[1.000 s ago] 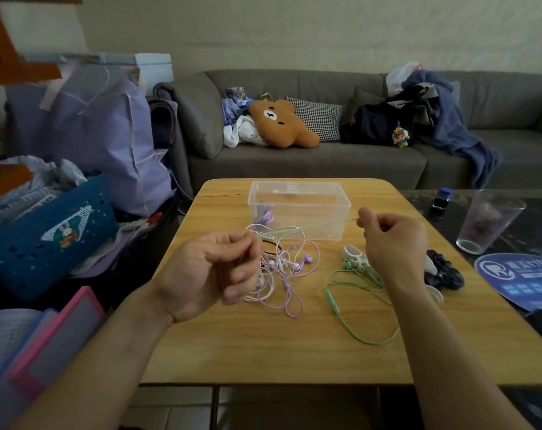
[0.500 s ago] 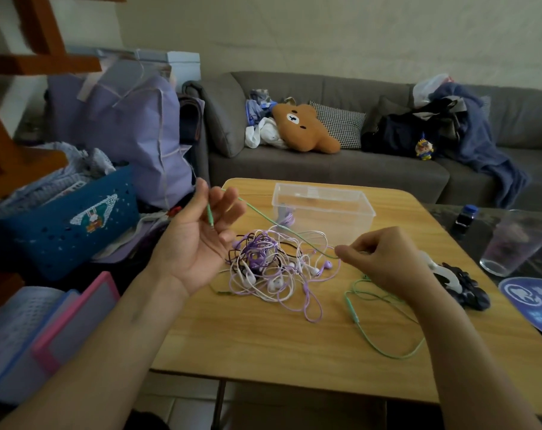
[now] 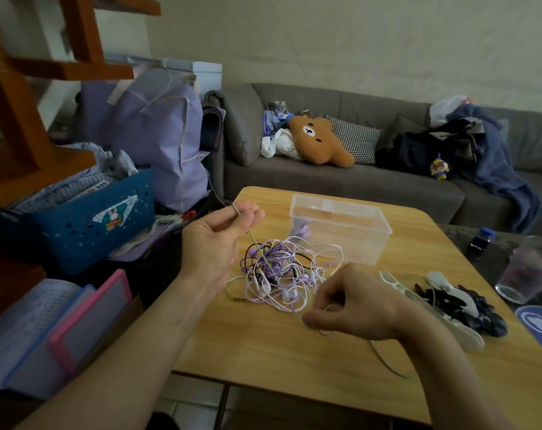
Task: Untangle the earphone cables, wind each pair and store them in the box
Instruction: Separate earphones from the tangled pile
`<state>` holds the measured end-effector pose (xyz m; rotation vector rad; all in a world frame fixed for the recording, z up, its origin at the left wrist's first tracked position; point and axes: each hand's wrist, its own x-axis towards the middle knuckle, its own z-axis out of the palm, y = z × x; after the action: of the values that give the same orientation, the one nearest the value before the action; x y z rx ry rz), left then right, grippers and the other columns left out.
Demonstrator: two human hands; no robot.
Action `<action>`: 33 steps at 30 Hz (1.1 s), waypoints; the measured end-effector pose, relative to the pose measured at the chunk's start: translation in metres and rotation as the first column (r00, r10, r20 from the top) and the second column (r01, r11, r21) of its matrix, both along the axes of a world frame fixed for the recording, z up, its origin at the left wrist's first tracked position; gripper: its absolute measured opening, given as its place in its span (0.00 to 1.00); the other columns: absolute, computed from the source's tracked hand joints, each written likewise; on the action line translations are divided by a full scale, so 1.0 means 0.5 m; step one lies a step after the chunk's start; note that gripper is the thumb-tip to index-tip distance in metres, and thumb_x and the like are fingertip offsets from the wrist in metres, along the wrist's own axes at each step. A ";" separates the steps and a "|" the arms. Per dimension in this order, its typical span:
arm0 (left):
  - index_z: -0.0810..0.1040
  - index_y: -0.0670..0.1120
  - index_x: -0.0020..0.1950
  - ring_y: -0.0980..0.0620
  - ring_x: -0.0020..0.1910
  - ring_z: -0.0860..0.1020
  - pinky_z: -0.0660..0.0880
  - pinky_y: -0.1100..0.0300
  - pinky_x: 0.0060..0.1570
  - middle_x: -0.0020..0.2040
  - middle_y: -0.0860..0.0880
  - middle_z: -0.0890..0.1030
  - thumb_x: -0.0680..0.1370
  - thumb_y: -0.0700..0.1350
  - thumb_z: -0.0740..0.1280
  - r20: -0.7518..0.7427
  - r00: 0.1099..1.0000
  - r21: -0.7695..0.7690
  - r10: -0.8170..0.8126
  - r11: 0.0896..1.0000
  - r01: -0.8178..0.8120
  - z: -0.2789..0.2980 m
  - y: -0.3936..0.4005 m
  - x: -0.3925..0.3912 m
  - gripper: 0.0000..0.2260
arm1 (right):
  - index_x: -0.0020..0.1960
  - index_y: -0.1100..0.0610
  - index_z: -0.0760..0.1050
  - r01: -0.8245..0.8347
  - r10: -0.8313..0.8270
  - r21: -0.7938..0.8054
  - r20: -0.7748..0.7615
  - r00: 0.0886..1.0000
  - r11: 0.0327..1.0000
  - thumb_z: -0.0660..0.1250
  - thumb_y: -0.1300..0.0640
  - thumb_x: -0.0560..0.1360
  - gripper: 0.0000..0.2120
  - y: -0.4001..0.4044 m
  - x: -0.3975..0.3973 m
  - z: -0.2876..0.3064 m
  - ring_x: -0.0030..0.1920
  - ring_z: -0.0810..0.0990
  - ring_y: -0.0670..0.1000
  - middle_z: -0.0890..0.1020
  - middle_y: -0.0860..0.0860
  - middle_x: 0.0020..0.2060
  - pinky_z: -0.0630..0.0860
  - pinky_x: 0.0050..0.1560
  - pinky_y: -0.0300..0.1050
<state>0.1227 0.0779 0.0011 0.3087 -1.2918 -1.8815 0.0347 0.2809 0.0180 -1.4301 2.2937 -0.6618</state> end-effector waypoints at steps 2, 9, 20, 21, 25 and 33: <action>0.83 0.41 0.54 0.53 0.47 0.85 0.79 0.68 0.40 0.47 0.45 0.87 0.75 0.36 0.72 0.141 0.986 -0.299 0.091 0.953 -0.046 -0.017 -0.002 -0.003 0.08 | 0.36 0.51 0.83 -0.082 0.084 -0.033 0.068 0.994 0.996 0.75 0.48 0.73 0.10 -0.002 0.007 0.001 0.26 0.68 0.42 0.73 0.44 0.22 0.66 0.32 0.39; 0.83 0.43 0.59 0.61 0.44 0.84 0.80 0.63 0.51 0.52 0.49 0.85 0.77 0.40 0.71 0.500 0.863 -0.652 0.072 0.686 0.321 -0.034 0.012 -0.001 0.10 | 0.39 0.52 0.83 -0.064 0.367 -0.519 0.508 0.779 0.852 0.76 0.46 0.72 0.10 0.026 -0.019 0.001 0.29 0.64 0.49 0.78 0.50 0.32 0.63 0.29 0.39; 0.80 0.40 0.50 0.55 0.28 0.70 0.68 0.65 0.30 0.33 0.51 0.78 0.85 0.40 0.58 0.643 0.668 -0.370 -0.374 0.611 0.699 -0.001 0.073 0.018 0.12 | 0.44 0.55 0.75 0.432 0.402 -0.682 0.712 0.576 0.590 0.69 0.57 0.76 0.04 0.023 -0.037 0.004 0.31 0.55 0.46 0.55 0.51 0.35 0.57 0.27 0.35; 0.80 0.41 0.50 0.55 0.27 0.67 0.63 0.66 0.27 0.33 0.51 0.76 0.85 0.40 0.57 0.638 0.619 -0.275 -0.458 0.616 0.739 0.000 0.073 0.018 0.13 | 0.44 0.55 0.74 0.520 0.349 -0.644 0.753 0.557 0.561 0.65 0.59 0.77 0.04 0.019 -0.039 0.002 0.30 0.55 0.45 0.55 0.50 0.34 0.55 0.26 0.35; 0.80 0.41 0.47 0.58 0.25 0.61 0.53 0.68 0.21 0.31 0.49 0.70 0.82 0.41 0.58 0.413 0.475 0.047 -0.777 0.539 0.841 0.011 0.053 0.025 0.11 | 0.45 0.58 0.74 0.718 0.102 -0.492 0.852 0.514 0.492 0.60 0.63 0.80 0.07 0.010 -0.049 -0.014 0.26 0.59 0.44 0.61 0.47 0.30 0.55 0.23 0.36; 0.83 0.41 0.51 0.52 0.39 0.82 0.62 0.67 0.21 0.46 0.45 0.83 0.73 0.36 0.70 -0.167 0.633 0.272 -0.756 0.582 0.766 0.024 0.018 0.032 0.09 | 0.38 0.57 0.83 0.522 -0.373 -0.339 0.416 0.829 0.782 0.66 0.60 0.77 0.11 -0.017 -0.011 -0.025 0.25 0.61 0.47 0.70 0.46 0.22 0.59 0.25 0.39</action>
<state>0.1384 0.0871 0.0131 -0.1767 -1.1737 -2.8404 0.0290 0.2726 0.0055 -0.8025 2.3059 -1.5308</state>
